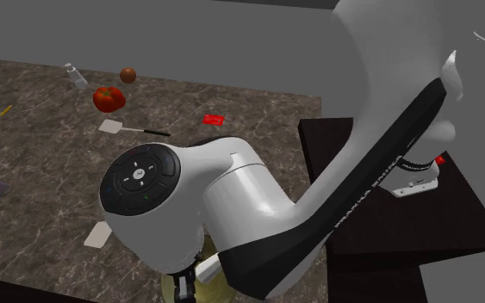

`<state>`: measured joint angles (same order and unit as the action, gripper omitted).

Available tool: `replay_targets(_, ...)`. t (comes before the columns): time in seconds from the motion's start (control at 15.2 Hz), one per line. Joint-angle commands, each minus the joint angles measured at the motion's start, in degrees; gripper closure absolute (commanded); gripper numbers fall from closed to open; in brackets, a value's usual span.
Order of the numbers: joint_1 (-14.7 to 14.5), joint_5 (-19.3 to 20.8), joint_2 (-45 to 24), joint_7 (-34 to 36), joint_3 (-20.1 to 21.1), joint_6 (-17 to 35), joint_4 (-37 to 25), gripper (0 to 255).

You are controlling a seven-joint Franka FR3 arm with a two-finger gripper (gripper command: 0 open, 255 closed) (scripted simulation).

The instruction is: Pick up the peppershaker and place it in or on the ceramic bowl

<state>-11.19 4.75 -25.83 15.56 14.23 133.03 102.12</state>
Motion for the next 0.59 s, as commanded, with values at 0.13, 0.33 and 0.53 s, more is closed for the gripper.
replay_targets(0.13,0.48,-0.92,3.28,-0.46,0.48,-3.51,-0.28,0)
replay_targets(0.33,0.48,-0.92,3.28,-0.46,0.48,-3.51,-0.28,0)
replay_targets(0.53,0.48,-0.92,3.28,-0.46,0.48,-3.51,-0.28,0)
